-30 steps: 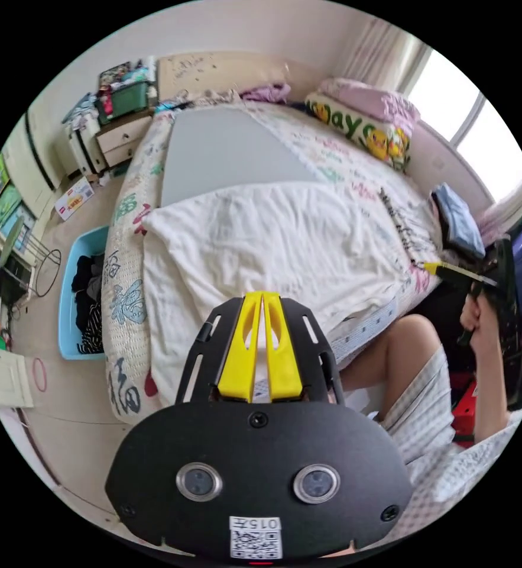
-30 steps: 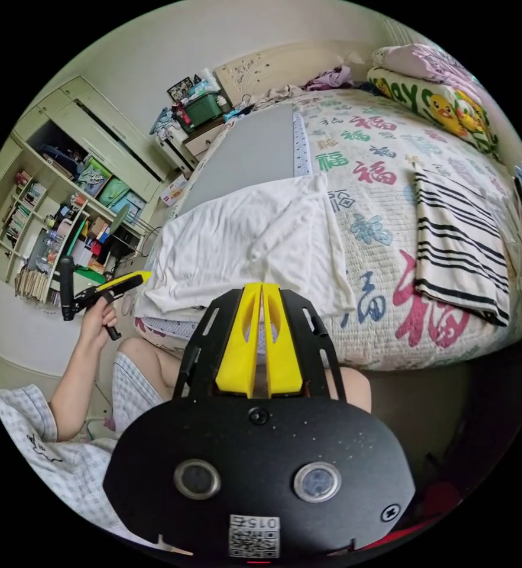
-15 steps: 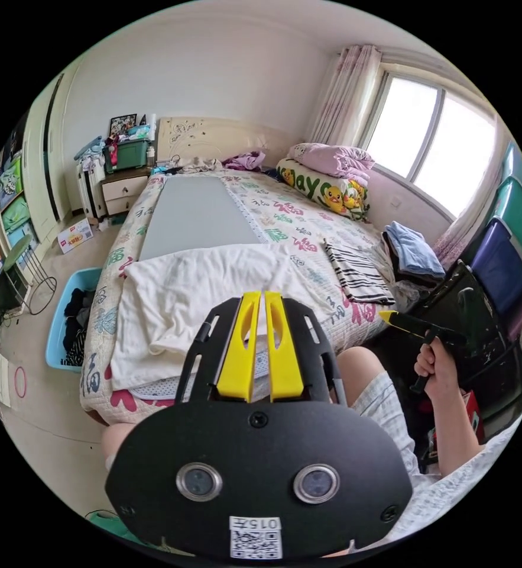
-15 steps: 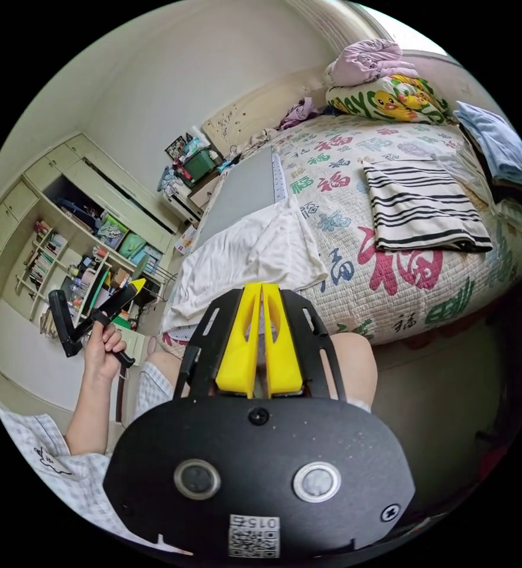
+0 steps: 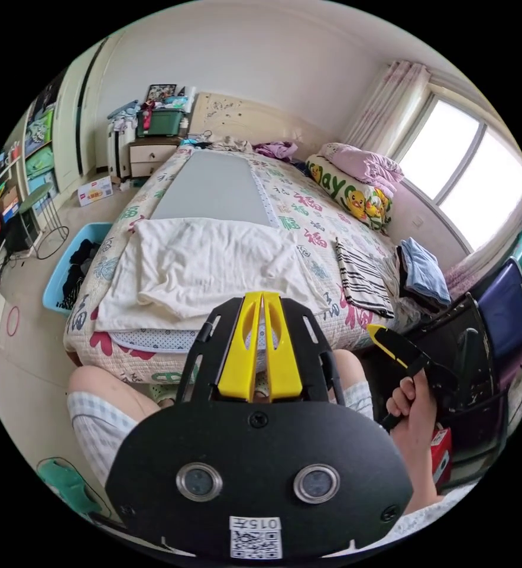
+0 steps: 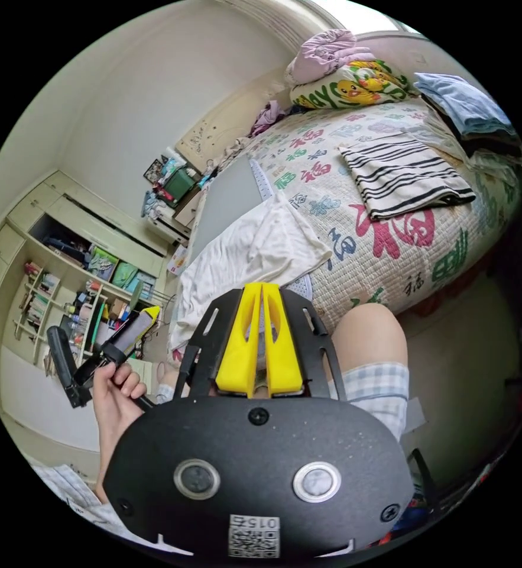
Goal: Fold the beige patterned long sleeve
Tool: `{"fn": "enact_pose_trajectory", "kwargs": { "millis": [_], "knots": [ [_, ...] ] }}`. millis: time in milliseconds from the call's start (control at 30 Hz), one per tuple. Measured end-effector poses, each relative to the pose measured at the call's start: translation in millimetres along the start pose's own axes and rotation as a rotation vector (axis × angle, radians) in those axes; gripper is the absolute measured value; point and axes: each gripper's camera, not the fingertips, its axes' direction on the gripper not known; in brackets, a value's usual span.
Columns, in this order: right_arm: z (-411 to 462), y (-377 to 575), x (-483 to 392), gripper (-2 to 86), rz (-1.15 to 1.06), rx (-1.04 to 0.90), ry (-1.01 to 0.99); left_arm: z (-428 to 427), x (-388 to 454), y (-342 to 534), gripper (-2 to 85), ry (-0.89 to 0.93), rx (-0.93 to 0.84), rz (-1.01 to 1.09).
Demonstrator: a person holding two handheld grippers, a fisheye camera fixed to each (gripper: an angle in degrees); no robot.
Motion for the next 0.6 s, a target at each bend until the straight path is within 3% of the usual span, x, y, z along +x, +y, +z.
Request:
{"fn": "enact_pose_trajectory", "kwargs": {
  "millis": [267, 600],
  "knots": [
    [-11, 31, -120, -0.5, -0.153, -0.031, 0.312, 27, 46, 17, -0.2, -0.082, -0.029, -0.038],
    [-47, 48, -189, -0.6, -0.261, -0.001, 0.362, 38, 37, 18, -0.3, -0.038, -0.024, -0.113]
  ]
}}
